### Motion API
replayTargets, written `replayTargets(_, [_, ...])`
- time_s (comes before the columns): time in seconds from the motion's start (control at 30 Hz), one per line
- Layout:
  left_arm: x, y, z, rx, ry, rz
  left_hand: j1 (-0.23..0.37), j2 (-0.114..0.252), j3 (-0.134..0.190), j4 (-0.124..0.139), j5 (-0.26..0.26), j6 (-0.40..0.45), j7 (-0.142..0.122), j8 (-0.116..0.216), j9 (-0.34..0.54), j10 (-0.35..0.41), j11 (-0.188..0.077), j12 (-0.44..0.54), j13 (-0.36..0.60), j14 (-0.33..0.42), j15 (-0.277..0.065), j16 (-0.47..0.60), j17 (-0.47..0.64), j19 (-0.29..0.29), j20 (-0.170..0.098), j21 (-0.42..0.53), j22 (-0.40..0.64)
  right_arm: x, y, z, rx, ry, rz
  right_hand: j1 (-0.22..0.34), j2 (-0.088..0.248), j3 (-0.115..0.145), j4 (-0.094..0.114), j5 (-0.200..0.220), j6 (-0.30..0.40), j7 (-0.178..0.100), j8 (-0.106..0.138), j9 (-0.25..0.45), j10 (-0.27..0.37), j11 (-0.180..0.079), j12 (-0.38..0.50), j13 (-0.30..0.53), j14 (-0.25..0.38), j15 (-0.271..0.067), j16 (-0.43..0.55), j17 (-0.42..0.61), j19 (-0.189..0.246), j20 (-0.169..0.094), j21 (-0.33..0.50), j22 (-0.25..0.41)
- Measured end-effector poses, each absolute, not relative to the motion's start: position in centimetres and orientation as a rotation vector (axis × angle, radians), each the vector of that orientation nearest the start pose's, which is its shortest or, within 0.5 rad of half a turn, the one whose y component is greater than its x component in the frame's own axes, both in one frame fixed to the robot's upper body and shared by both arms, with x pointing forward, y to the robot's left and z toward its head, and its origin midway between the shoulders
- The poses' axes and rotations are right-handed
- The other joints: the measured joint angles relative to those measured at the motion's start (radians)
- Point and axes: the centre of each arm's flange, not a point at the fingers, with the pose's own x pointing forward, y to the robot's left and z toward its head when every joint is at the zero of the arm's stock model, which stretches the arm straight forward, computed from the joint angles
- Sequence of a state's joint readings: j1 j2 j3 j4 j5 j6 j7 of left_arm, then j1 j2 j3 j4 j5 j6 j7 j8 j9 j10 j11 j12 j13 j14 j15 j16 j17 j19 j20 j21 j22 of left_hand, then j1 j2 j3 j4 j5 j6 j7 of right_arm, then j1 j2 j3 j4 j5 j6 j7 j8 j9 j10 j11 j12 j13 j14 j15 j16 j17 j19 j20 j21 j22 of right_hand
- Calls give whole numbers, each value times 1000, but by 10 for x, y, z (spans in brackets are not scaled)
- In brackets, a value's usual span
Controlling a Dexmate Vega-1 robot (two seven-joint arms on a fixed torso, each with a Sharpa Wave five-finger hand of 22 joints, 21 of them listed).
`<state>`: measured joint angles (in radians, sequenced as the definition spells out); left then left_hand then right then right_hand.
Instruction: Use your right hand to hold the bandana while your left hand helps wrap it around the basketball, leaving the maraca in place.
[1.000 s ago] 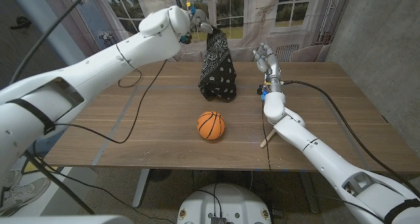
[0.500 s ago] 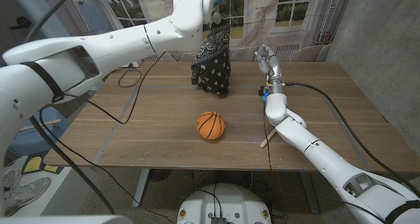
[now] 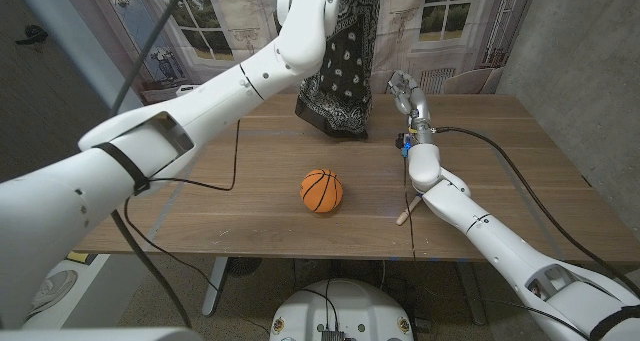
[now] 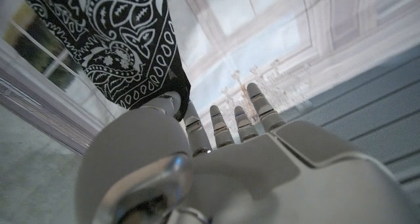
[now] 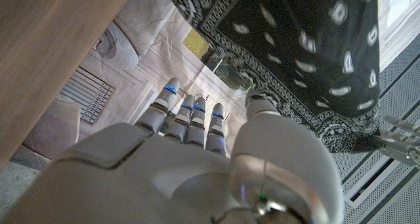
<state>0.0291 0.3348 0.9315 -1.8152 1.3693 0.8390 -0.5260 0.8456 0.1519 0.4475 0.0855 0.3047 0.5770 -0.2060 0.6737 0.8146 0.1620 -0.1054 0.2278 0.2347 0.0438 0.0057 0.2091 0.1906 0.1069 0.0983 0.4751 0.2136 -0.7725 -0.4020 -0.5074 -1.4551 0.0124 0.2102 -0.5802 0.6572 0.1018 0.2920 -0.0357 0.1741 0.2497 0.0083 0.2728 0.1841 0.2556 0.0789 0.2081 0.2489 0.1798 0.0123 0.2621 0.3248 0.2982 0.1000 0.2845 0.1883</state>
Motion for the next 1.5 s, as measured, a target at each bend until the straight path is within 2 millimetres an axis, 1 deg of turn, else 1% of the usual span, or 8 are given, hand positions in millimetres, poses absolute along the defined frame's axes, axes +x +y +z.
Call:
replayTargets(0.03, [409, 46, 363, 1491, -933, 968, -4, 4, 0, 0, 0, 0, 0, 0, 3, 5, -5, 3, 0, 5, -2, 0, 0, 0, 0, 0, 0, 620, -199, 34, -308, -872, -196, -12, -6, -8, 5, 0, 10, 0, 0, 0, -1, 1, 0, 0, 0, 0, -2, 0, -4, 4, -1, 0])
replayTargets(0.27, [371, 56, 373, 1338, -1035, 1264, -8, 5, 0, 0, 7, -4, -4, 0, 4, 30, -16, 11, 5, 21, -8, 7, 0, 11, 0, 10, 0, 621, -204, 31, -298, -880, -156, -110, -36, -62, 45, 0, 78, 20, 0, 0, -9, 9, 8, 0, -13, 13, -11, 0, -30, 19, -15, 6])
replayTargets(0.53, [372, 68, 372, 1293, -995, 1330, -9, 4, 0, 0, 15, -4, -4, 7, 3, 30, -16, 11, 5, 21, -8, 7, 0, 11, 0, 10, 0, 621, -203, 31, -292, -890, -114, -145, -46, -83, 58, 6, 79, 22, -17, 0, -20, 20, 8, 5, -18, 18, -15, 0, -38, 27, -15, 6])
replayTargets(0.6, [354, 67, 372, 1297, -1016, 1492, -9, 4, 0, 0, 15, -4, -4, 7, 3, 30, -16, 11, 5, 21, -7, 7, 0, 11, 0, 10, 0, 622, -210, 29, -304, -883, -120, -113, -18, -58, 26, 9, 79, 22, -26, 4, -20, 19, 8, 4, -18, 18, -18, -7, -38, 28, -15, 6])
replayTargets(0.77, [352, 75, 373, 1283, -990, 1542, -9, 4, 0, 0, 15, -4, -4, 7, 3, 31, -15, 11, 5, 21, -7, 7, 0, 11, 0, 10, 0, 621, -211, 28, -323, -875, -121, -12, 20, -10, -42, 16, 59, 10, -45, 5, -29, 6, 8, 2, -8, 8, -18, -23, -15, 20, -15, 6])
replayTargets(0.97, [352, 92, 372, 1268, -955, 1493, -7, 6, -6, -3, 21, -4, -4, 11, 2, 34, -12, 11, 5, 21, -7, 0, 0, 14, -4, 13, 0, 622, -212, 27, -333, -867, -109, -22, 14, -21, -37, 11, -6, -9, -78, 2, -25, -4, 8, 2, 2, 5, -18, -22, -10, 18, -15, 6])
replayTargets(1.23, [342, 127, 375, 1219, -930, 1255, -7, 6, -22, -8, 33, -3, -4, 11, -4, 29, -8, 11, 10, -1, 7, -13, 0, 16, -13, 13, 0, 623, -213, 27, -328, -865, -81, -158, -60, -113, 6, 7, 6, -41, -78, -3, -18, 11, 12, 5, 21, 19, -3, -7, -33, 44, -26, 6])
replayTargets(1.5, [346, 155, 377, 1199, -871, 853, -2, 1, -30, -8, 43, 4, 4, 11, -15, 13, 0, 11, 10, -24, 19, -21, -5, 7, -15, 13, -5, 620, -212, 38, -327, -879, -4, -249, -91, -164, 45, 19, 76, 15, -58, 4, -52, 12, 5, 9, -9, 37, -11, 3, -60, 49, -37, 10])
